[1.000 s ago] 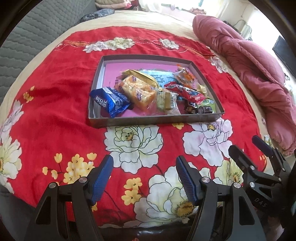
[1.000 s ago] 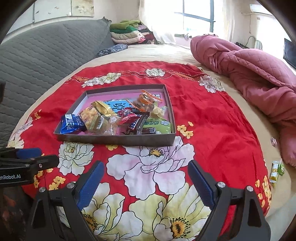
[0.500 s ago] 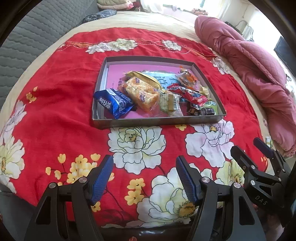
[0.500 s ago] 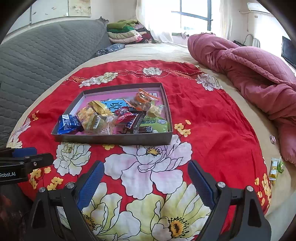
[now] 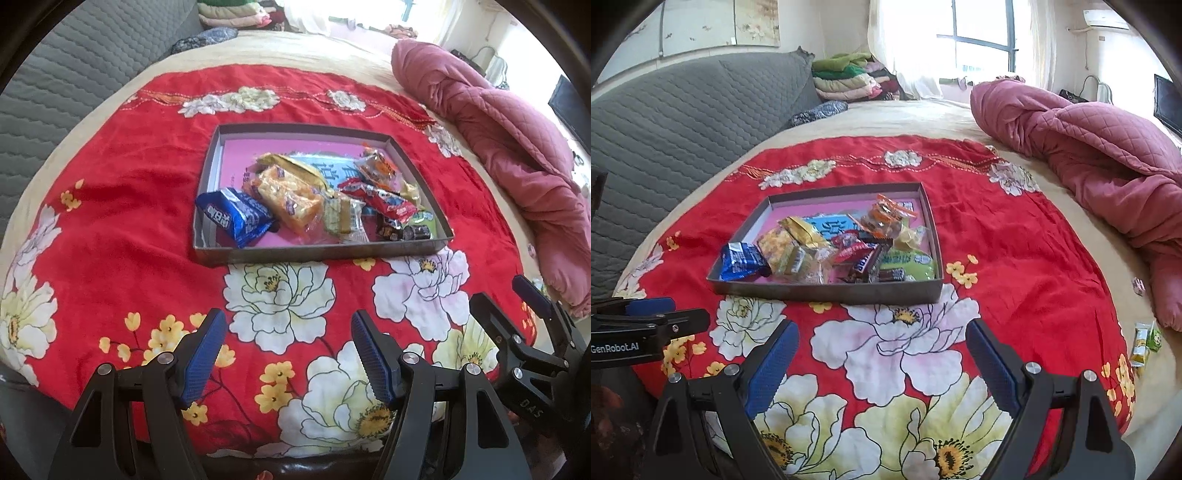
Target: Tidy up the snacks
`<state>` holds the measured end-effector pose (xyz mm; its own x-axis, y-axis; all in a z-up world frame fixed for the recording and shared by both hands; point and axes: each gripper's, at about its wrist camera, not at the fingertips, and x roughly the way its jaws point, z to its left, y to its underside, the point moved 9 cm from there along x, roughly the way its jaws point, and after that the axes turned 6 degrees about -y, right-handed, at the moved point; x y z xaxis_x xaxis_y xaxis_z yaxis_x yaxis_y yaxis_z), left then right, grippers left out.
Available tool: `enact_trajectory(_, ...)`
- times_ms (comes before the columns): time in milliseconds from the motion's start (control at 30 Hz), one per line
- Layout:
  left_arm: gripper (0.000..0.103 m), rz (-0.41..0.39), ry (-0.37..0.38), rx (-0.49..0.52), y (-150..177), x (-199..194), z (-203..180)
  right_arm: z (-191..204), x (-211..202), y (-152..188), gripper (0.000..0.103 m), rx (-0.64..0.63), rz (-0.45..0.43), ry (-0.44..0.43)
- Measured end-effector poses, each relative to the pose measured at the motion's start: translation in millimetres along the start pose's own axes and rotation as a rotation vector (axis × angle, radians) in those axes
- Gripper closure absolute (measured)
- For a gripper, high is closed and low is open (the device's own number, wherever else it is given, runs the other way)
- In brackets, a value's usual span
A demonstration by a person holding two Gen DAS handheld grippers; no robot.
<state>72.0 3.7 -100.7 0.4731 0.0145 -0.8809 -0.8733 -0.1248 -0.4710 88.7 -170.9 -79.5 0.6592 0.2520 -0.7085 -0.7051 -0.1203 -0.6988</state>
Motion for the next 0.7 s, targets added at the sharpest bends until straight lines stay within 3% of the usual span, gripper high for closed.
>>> enact_trajectory(700,0.031,-0.002,-0.014,0.001,0.9,-1.7,2.5,3.0,-5.7,-5.0,0.011,-0.005,-0.027,-0.01)
